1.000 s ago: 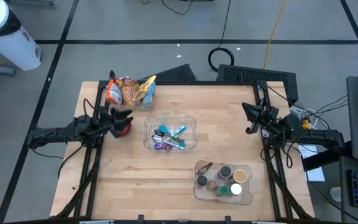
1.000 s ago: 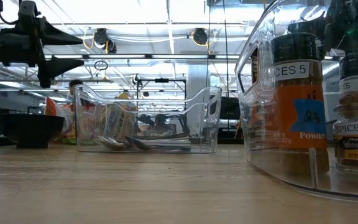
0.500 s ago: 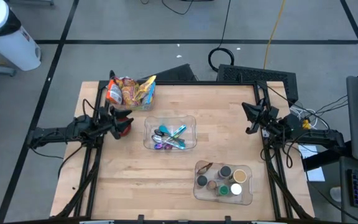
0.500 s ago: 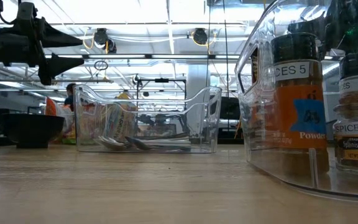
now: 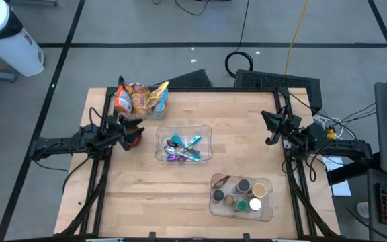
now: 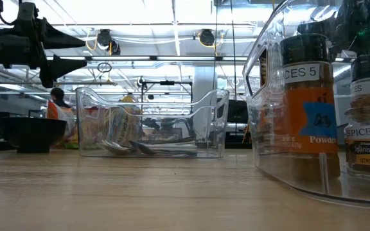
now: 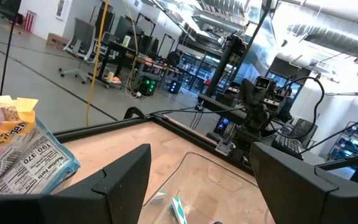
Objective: Pick & Place Food Item
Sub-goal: Return to Home Position
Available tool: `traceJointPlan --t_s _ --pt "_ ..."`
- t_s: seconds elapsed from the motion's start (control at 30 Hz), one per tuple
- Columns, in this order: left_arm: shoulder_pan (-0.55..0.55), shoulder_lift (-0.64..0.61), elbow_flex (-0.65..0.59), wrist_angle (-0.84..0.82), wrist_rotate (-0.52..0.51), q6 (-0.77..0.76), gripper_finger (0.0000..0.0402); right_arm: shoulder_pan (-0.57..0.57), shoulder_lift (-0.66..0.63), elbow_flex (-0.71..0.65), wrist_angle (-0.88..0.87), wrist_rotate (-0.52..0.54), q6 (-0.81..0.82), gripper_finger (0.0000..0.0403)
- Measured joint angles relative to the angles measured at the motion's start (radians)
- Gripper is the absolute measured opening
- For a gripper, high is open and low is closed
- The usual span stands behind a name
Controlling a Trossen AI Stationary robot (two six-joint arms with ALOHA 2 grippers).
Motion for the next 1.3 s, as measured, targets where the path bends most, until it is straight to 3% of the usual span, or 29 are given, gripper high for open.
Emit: traceJointPlan --t_s 0.47,0.77,1.3 --pt "0.000 0.000 0.000 0.000 0.001 -0.001 0.0283 0.000 0.001 0.000 -0.081 -0.001 -0.001 0.0000" --pt "0.000 0.000 0.001 0.000 0.001 -0.001 0.0283 0.000 0.002 0.000 -0.299 -0.002 -0.001 0.0000" --pt "0.000 0.000 0.001 0.000 0.001 -0.001 0.0283 0.000 -0.017 0.000 -0.285 0.000 -0.001 0.0000"
